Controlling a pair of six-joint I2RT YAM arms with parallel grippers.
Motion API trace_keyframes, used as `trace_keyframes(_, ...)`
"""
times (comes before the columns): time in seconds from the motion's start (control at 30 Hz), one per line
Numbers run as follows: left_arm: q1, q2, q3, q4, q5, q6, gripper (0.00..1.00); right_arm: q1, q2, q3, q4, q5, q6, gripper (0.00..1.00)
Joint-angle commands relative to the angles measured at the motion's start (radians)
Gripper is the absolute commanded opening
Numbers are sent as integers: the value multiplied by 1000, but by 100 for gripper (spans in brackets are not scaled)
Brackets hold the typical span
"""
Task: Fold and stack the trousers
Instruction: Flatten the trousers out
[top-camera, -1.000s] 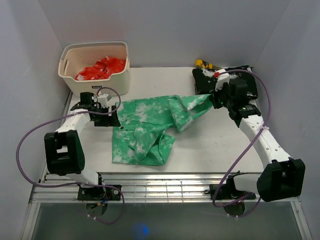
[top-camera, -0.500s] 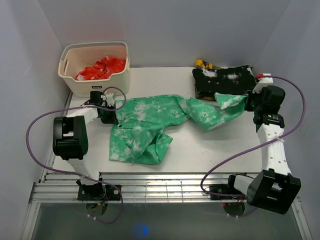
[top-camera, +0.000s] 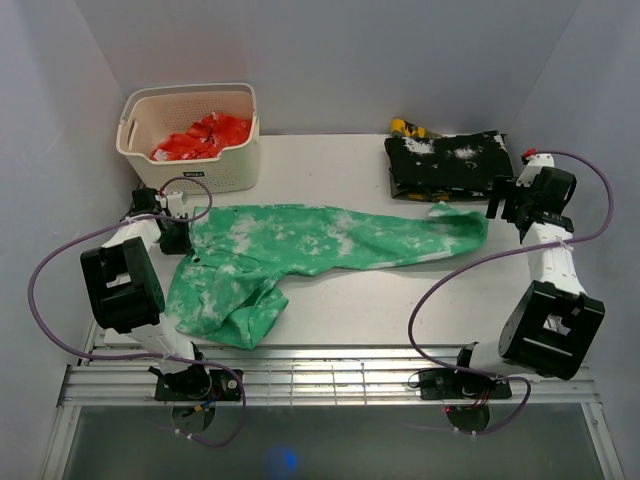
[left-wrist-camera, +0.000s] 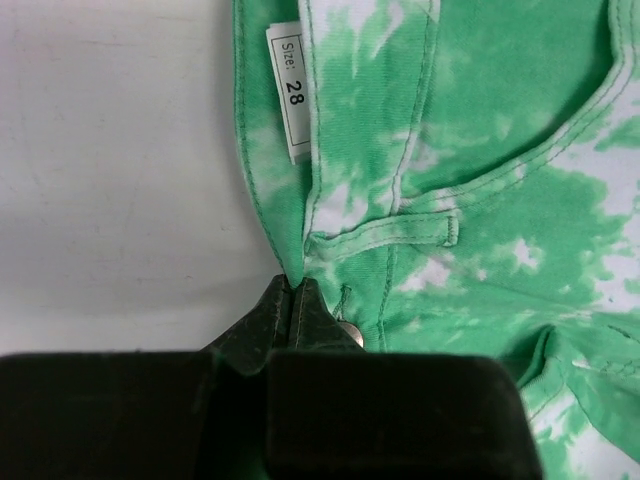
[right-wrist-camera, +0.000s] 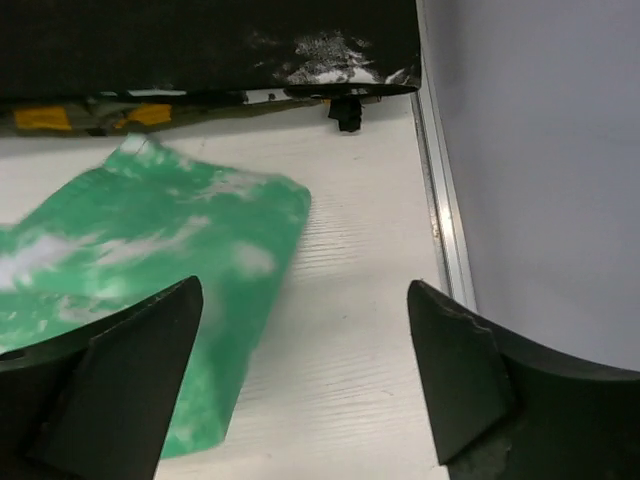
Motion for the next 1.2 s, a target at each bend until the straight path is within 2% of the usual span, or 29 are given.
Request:
trace_keyframes(0.0,-11,-43,40,-74,102,27,0,-5,80,139,-103,-33,-34,92)
trace_keyframes(0.07,-11,-49,33,-86,131,18,0,-7,87,225,-205,-91,-32,96)
trace_keyframes(0.13,-11,-61,20,-88,163,15,0,-4,61,273,-256,-232,-26,96)
trace_keyframes(0.23,-11,-79,-9,-89,189,6,0,46,15,282,-310,-500,0,86)
trace_keyframes(0.33,-11,-87,-30,-89,199,-8,0,258,-7,287,-320,-580,15,85)
trace_keyframes(0.37,-11,-87,-33,-94,202,-16,0,401,-7,281,-306,-590,34,86)
trace_keyframes(0.43,-9,-86,-32,-97,202,-22,0,537,24,290,-266,-602,35,89)
trace_keyframes(0.47,-11,-84,-30,-102,202,-25,0,668,45,322,-263,-599,7,90)
trace_keyframes(0.53,-12,-82,-26,-106,202,-31,0,793,135,383,-303,-568,-43,93)
trace_keyframes(0.57,-12,-76,-24,-111,203,-34,0,908,168,418,-318,-553,-67,94)
trace_keyframes(0.7,-12,-67,-30,-117,202,-45,0,1148,382,666,-399,-501,-158,96)
trace_keyframes(0.73,-12,-66,-30,-117,202,-46,0,1148,425,717,-421,-508,-159,96)
trace_keyframes(0.87,-12,-64,-29,-114,205,-54,0,1286,606,946,-519,-519,-169,98)
trace_keyframes(1.03,-12,-58,-29,-109,200,-52,0,1381,689,962,-502,-525,-169,92)
trace_keyframes(1.13,-12,-56,-38,-100,203,-59,0,1409,735,959,-499,-505,-172,93)
trace_keyframes(1.17,-12,-55,-38,-97,205,-62,0,1412,746,963,-501,-498,-178,96)
